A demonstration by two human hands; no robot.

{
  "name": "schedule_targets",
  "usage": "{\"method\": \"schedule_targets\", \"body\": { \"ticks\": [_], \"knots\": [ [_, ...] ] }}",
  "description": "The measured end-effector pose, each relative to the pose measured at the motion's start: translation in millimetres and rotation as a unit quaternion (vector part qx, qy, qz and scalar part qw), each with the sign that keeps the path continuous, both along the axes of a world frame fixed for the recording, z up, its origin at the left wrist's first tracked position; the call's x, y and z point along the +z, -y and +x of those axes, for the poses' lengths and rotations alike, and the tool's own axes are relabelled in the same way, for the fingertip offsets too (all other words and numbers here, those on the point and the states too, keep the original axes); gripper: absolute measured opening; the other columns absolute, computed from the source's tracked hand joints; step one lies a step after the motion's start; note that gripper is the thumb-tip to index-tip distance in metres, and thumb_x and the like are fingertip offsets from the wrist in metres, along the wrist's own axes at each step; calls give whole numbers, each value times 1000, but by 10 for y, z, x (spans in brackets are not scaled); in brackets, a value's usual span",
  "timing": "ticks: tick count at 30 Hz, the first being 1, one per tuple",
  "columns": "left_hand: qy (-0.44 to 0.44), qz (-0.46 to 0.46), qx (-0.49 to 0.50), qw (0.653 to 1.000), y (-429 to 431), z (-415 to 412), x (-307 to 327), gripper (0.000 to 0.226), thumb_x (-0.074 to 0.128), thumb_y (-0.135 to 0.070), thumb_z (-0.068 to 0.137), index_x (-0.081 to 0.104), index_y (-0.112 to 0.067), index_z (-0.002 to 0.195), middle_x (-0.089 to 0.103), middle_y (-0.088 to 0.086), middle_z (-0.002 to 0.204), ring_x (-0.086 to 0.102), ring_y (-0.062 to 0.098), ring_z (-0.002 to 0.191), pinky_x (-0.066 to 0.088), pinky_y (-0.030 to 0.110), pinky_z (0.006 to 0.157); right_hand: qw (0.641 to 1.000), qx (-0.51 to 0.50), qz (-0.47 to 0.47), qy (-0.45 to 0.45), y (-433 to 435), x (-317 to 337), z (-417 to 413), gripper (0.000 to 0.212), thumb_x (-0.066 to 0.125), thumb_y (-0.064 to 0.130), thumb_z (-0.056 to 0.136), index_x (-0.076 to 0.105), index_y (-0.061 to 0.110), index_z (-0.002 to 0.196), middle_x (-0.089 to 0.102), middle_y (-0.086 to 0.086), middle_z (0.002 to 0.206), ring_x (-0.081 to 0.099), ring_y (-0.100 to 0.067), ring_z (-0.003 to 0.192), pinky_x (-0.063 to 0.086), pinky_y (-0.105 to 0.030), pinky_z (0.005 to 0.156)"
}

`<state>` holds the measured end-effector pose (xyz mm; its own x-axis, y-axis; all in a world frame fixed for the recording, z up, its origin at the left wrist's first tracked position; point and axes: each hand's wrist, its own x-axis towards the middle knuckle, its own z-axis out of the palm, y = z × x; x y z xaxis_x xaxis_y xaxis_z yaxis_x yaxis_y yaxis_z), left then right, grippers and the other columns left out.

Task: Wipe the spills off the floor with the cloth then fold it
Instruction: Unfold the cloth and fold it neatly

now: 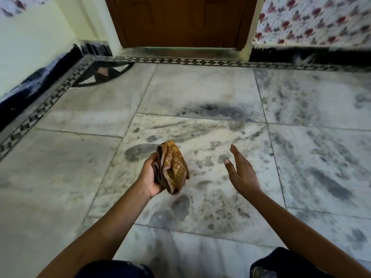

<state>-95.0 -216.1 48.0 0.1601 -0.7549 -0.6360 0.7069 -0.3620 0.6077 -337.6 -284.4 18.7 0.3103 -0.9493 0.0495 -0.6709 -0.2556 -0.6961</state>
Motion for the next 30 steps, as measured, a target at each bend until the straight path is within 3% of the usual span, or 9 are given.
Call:
{"method": "schedule_targets", "body": {
  "ticks": [2,4,11,13,16,19,24,30],
  "knots": [
    [10,-1,0,1000,62,6,69,50,41,-38,93,77,-10,73,72,14,77,62,32,85,48,40,71,1000,16,-11,-7,55,92,23,67,28,52,89,21,21,149,33,-2,151,30,-19,139,26,-40,114],
    [12,4,3,1000,142,-2,125,45,40,-37,93,73,-9,82,72,14,75,61,33,85,47,40,70,999,35,-27,-22,113,161,40,66,29,50,90,23,20,148,34,-2,151,30,-19,139,26,-37,114],
    [7,8,-2,1000,692,139,90,44,38,-41,95,70,-11,92,70,14,89,61,33,89,47,42,72,997,51,-31,-43,516,199,264,63,32,45,91,27,16,147,36,-4,149,32,-19,138,19,-26,109],
    [0,22,-20,1000,894,238,29,48,39,-40,95,75,-10,85,69,14,90,61,33,89,47,43,73,997,57,-26,-41,694,153,371,61,33,44,92,29,16,146,38,-4,148,33,-19,137,20,-26,108],
    [-8,28,-36,999,1184,374,1,38,41,-37,93,67,-10,100,64,14,98,59,32,92,50,42,77,997,52,-22,-50,966,125,536,63,31,48,92,32,15,145,41,-6,146,36,-21,135,21,-27,108],
    [-17,31,-40,999,1450,489,61,30,47,-36,85,61,-13,97,56,12,97,58,29,88,53,38,77,998,36,-16,-57,1162,256,704,69,24,53,89,35,12,143,43,-8,145,39,-23,134,26,-32,109],
    [-62,9,-30,998,1817,584,590,55,35,-39,96,78,-10,78,73,12,85,71,25,74,59,35,60,996,53,2,-68,1291,747,870,68,23,51,89,35,12,144,40,-6,147,35,-19,136,22,-27,110],
    [-58,15,-27,998,1787,599,1698,50,38,-43,94,77,-12,89,71,13,99,70,28,87,59,38,68,997,42,9,-62,1278,1893,937,68,24,51,89,35,13,143,42,-8,145,36,-22,136,26,-33,111]
  ]
}}
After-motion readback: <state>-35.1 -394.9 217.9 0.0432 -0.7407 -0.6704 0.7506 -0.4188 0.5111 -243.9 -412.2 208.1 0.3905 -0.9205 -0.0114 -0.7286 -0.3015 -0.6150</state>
